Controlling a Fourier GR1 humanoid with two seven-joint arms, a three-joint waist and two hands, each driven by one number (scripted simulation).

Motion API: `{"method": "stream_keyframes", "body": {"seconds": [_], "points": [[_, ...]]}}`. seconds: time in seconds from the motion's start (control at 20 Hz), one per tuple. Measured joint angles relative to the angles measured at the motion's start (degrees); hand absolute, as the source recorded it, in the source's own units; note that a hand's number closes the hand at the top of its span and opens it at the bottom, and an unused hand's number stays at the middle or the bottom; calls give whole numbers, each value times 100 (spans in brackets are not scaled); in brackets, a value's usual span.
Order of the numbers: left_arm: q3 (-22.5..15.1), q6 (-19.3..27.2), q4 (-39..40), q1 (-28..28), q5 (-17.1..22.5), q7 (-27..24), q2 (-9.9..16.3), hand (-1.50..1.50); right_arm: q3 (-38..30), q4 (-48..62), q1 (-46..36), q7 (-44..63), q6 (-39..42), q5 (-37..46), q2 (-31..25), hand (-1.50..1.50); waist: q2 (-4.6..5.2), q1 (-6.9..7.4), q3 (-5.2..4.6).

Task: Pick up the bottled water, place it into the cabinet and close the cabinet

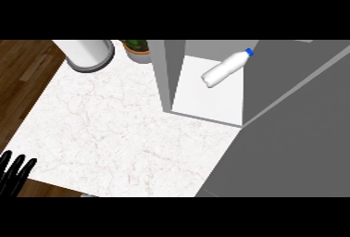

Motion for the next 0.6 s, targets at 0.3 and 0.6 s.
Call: {"method": "stream_keyframes", "body": {"seconds": [0.3,0.6], "points": [[121,-69,-26,-28,79,53,88,-150,-21,413,-314,381,91,-833,534,150,32,57,20],[254,-132,31,7,213,97,145,-150,-622,1204,-922,730,203,-1667,920,150,32,39,53]]}}
